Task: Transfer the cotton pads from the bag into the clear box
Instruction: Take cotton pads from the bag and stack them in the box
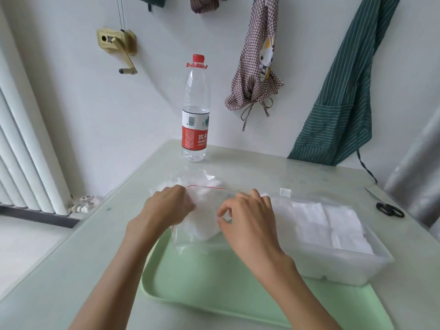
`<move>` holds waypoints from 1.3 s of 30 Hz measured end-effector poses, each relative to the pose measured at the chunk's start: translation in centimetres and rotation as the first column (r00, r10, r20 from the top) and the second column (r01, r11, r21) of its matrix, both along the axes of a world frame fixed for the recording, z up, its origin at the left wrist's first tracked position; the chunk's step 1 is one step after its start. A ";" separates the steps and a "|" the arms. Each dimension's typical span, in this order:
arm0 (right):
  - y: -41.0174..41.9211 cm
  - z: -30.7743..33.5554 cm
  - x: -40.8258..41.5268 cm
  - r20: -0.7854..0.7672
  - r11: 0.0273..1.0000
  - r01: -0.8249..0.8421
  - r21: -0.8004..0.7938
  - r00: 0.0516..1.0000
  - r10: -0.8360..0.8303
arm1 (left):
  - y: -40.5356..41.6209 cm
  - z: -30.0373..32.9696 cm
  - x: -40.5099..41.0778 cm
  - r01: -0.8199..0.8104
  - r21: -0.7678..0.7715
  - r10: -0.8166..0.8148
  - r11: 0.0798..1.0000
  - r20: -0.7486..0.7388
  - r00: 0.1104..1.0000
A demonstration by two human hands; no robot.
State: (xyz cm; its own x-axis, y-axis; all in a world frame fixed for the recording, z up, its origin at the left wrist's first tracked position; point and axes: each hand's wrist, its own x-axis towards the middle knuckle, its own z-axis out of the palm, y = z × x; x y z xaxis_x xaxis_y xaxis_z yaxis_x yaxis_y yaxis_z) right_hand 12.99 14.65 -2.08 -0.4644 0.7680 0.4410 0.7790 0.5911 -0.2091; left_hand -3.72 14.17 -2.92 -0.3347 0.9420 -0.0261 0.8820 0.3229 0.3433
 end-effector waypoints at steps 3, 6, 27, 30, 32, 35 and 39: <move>0.0 -0.8 -0.5 0.071 0.997 0.072 0.023 0.995 -0.073 | 0.2 -0.5 -0.8 0.033 -0.018 -0.030 0.999 0.152 0.988; 0.1 -1.0 -0.7 0.176 0.992 0.127 0.008 0.976 -0.127 | 0.3 -0.6 -1.8 0.041 -0.004 -0.036 0.999 0.408 0.912; -0.7 2.1 4.9 -0.588 0.817 -0.324 -0.478 0.809 -0.023 | -1.8 5.3 2.7 -0.019 0.464 -0.148 0.886 0.320 0.936; -0.2 3.3 6.8 -0.618 0.745 -0.377 -0.550 0.784 -0.060 | -2.1 5.9 5.6 0.067 0.449 -0.300 0.891 0.474 0.828; 0.3 3.8 8.4 -0.597 0.746 -0.355 -0.564 0.799 -0.071 | -2.1 5.6 7.3 0.171 0.385 -0.354 0.907 0.476 0.805; 1.0 4.2 11.0 -0.558 0.736 -0.318 -0.598 0.824 -0.097 | -1.9 5.1 9.4 0.314 0.372 -0.448 0.874 0.361 0.818; 1.8 4.9 14.4 -0.531 0.789 -0.246 -0.563 0.839 -0.117 | 0.1 5.2 12.6 0.347 0.431 -0.511 0.833 0.358 0.782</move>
State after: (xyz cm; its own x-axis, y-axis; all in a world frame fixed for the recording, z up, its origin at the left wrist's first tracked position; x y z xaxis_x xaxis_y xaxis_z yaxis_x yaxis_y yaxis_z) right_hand 27.37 16.48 2.82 -0.3649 0.9264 0.0933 0.4070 0.2489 -0.8789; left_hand 8.86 14.28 2.28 0.0785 0.9611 0.2647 0.6233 -0.2546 0.7394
